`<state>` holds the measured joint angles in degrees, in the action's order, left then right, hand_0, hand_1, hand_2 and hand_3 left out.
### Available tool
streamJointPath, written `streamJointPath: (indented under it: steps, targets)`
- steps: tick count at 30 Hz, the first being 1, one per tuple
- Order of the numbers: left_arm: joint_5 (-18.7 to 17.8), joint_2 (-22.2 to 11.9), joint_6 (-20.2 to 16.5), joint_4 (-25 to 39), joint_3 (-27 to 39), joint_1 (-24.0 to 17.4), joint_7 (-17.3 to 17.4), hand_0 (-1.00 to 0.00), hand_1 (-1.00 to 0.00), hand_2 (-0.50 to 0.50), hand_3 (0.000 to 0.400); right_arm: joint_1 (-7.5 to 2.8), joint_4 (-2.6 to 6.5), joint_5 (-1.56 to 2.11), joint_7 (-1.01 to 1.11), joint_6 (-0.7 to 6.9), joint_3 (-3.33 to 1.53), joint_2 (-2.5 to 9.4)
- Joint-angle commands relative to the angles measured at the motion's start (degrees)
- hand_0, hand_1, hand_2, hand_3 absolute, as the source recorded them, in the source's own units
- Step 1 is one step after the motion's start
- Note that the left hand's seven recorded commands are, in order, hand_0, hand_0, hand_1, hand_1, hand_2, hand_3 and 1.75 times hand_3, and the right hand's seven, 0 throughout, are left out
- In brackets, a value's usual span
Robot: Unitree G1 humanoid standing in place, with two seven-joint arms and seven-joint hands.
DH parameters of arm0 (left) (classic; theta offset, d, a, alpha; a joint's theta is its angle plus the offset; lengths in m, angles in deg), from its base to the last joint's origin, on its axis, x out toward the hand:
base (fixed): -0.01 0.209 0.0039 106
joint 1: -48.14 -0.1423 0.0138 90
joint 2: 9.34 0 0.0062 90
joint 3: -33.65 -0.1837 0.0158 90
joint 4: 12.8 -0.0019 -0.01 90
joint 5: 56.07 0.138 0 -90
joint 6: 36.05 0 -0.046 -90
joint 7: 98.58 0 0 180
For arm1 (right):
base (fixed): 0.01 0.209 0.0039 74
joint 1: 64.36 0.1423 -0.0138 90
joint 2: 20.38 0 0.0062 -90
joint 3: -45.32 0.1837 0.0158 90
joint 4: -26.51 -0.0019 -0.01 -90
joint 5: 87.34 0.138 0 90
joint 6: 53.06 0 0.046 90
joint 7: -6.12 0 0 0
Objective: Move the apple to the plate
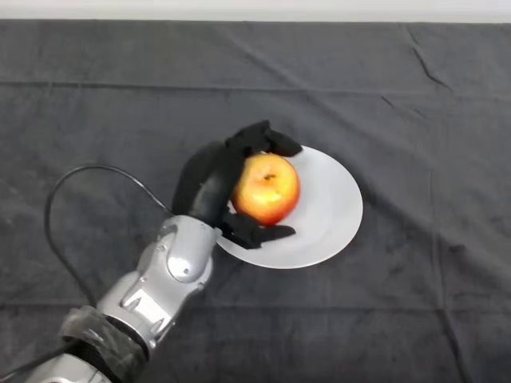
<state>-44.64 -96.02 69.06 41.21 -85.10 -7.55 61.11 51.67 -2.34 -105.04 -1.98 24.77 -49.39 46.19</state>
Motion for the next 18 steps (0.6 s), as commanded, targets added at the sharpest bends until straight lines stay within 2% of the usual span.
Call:
streamJointPath:
  steps: [1, 9, 18]
  targets:
    - [-1.0, -0.4, -0.9, 2.7, -1.4, 0.2, -0.8, -1.0, -1.0, 0.0, 0.4, -5.12, 2.4, -1.59, 0.34, 1.78, -1.47, 1.75]
    - [-2.7, 0.3, -1.5, 2.1, -6.0, 1.2, -1.3, -1.0, -1.0, 0.0, 0.4, -5.09, 2.46, -1.61, 0.34, 1.76, -1.47, 1.75]
    - [-4.5, -0.3, -0.4, 0.4, -8.9, 2.1, -0.7, -1.0, -1.0, 0.0, 0.4, -5.02, 2.58, -1.64, 0.33, 1.71, -1.48, 1.75]
